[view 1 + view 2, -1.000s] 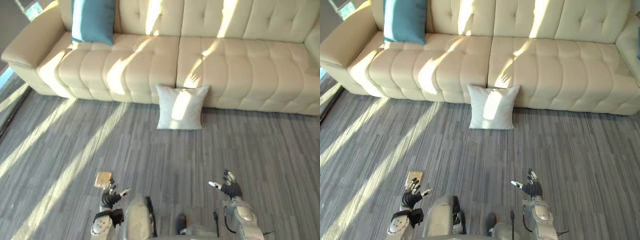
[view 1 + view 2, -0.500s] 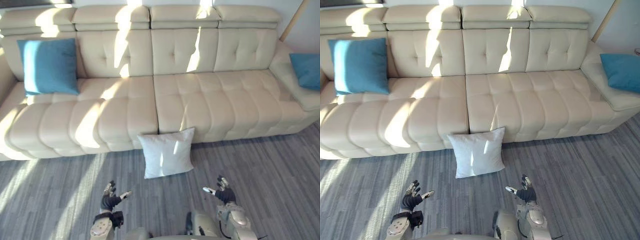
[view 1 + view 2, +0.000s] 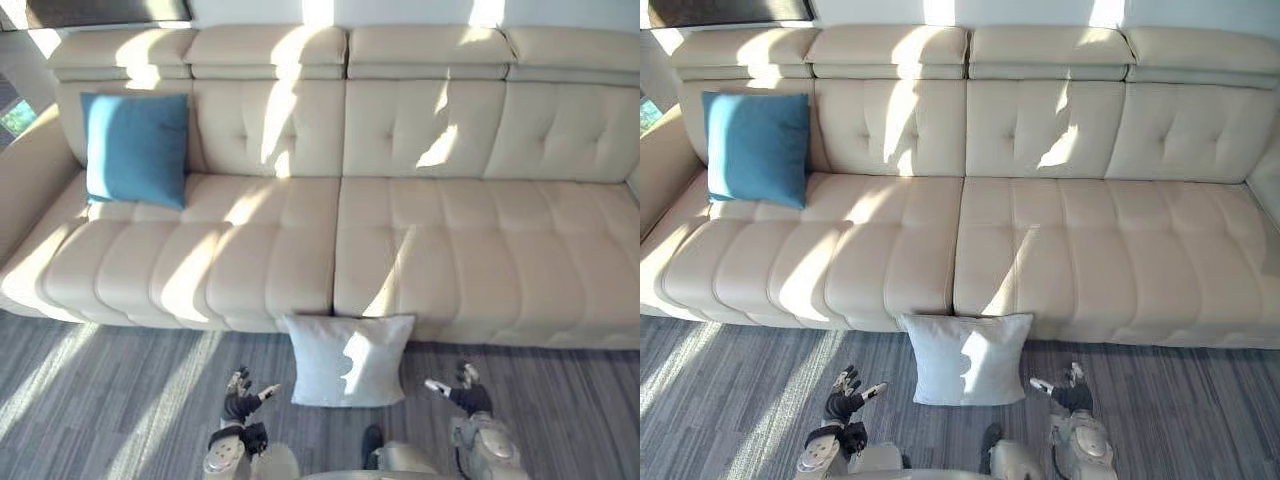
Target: Pick up cushions and gather them together orderly.
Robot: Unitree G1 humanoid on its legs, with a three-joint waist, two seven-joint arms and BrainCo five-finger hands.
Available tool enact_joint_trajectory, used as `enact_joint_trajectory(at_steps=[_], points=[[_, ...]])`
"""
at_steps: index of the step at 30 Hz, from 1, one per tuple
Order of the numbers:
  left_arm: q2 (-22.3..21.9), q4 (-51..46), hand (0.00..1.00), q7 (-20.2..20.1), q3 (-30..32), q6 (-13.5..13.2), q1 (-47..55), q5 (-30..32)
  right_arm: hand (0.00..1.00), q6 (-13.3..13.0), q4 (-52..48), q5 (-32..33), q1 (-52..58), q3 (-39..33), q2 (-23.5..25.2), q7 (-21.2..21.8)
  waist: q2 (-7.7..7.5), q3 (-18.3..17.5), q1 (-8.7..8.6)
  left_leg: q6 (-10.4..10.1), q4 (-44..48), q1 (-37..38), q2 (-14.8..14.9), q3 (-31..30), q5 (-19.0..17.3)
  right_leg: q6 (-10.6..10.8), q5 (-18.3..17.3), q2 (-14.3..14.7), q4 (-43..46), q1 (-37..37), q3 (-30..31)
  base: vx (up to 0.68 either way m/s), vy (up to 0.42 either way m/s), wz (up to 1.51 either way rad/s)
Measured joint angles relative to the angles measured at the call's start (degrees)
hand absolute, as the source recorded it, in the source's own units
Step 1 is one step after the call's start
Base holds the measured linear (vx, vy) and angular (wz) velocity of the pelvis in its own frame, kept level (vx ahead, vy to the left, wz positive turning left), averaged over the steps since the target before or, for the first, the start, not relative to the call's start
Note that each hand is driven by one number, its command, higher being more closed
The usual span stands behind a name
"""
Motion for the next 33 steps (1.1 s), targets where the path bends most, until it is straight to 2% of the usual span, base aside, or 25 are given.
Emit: enact_joint_trajectory(at_steps=[3,6,8,12,15,16,18,21,24,29,33], points=[[0.5,0.0,0.0,0.0,0.0,0.0,0.1,0.0,0.0,0.0,-0.1,-0.1,0.5,0.5,1.2,-0.1,-0.88,-0.2,-0.04,0.5,-2.1,0.7,-1.6,1.7,-0.2,1.1,-0.1,-1.3,-0.4,-0.5,1.5,0.1,0.136,-0.18],[1.2,0.0,0.0,0.0,0.0,0.0,-0.7,0.0,0.0,0.0,-0.2,-0.1,-1.2,1.3,1.2,-0.2,-0.91,0.5,0.11,1.2,-2.5,0.5,-2.7,4.1,-0.7,2.3,-0.8,-1.8,1.6,-3.3,3.4,0.05,0.079,-0.33],[2.0,-0.3,0.0,0.2,-0.1,0.0,-2.4,0.0,0.0,-0.1,-0.2,-0.1,-3.2,1.4,1.0,-0.8,-0.89,1.7,-0.23,2.0,-0.3,-2.2,-2.7,4.7,-1.2,2.4,-1.1,-2.1,3.9,-6.5,4.2,-0.01,0.05,-0.26],[3.7,-3.2,0.0,1.3,0.0,-0.7,-9.5,-0.2,0.0,-0.8,-0.7,0.0,-10.2,1.5,-0.3,-3.2,-0.72,6.8,0.03,3.0,11.2,-13.9,-0.4,3.9,-4.5,2.2,-2.7,-2.2,11.8,-17.0,4.7,-0.13,0.037,-0.09],[5.0,-3.9,0.0,3.5,0.3,-1.5,-14.5,-3.5,0.0,-1.1,-2.7,0.8,-13.1,1.4,-1.5,-5.5,-0.98,9.4,0.32,3.2,19.0,-22.5,1.4,2.4,-8.1,2.3,-5.3,-1.9,19.4,-25.6,4.6,-0.16,0.009,-0.01],[5.8,-3.9,0.0,4.8,0.7,-1.9,-17.7,-5.1,0.0,-1.1,-2.7,1.6,-16.1,1.1,-2.5,-6.5,-1.13,11.6,0.53,3.5,23.4,-27.1,2.1,1.8,-9.5,2.3,-6.4,-2.0,23.7,-30.4,4.8,-0.18,-0.018,-0.08],[6.5,-3.8,0.0,6.0,1.7,-2.5,-21.7,-7.0,0.0,-1.1,-2.6,3.0,-19.7,0.9,-4.0,-7.6,-1.08,12.1,0.93,4.2,28.5,-35.3,3.2,0.9,-10.4,1.9,-7.0,-2.1,28.2,-38.1,4.6,-0.19,-0.025,-0.01],[8.1,-3.5,0.0,8.3,5.5,-3.1,-30.5,-9.7,0.0,-1.3,-2.6,5.0,-28.1,-0.3,-5.6,-9.5,-1.12,15.6,1.2,4.9,35.7,-47.2,4.6,-1.3,-10.9,1.3,-7.5,-2.0,34.7,-48.9,4.0,-0.15,-0.028,0.05],[10.1,-2.9,0.0,9.8,7.4,-3.5,-37.1,-11.3,0.0,-2.4,-2.1,6.0,-38.0,-1.4,-7.4,-11.4,-1.11,17.6,1.33,5.1,42.4,-58.7,5.5,-3.3,-11.4,0.7,-8.1,-2.1,40.9,-59.7,3.5,-0.14,-0.036,0.0],[11.3,-2.9,0.0,10.5,7.2,-3.6,-44.7,-11.5,0.0,-3.1,0.8,7.7,-50.9,-1.2,-12.0,-11.9,-1.19,19.6,2.76,5.3,48.6,-70.8,6.4,-5.2,-11.5,0.6,-8.2,-2.2,47.0,-71.4,3.1,-0.14,-0.055,-0.02],[12.7,-2.8,0.0,10.6,4.3,-3.6,-51.3,-11.3,0.0,-3.1,2.9,9.0,-59.7,1.0,-13.9,-12.9,-1.26,19.7,2.78,5.5,51.3,-77.4,6.9,-5.9,-11.3,0.5,-8.1,-2.3,49.7,-77.8,2.8,-0.1,-0.035,-0.01]])
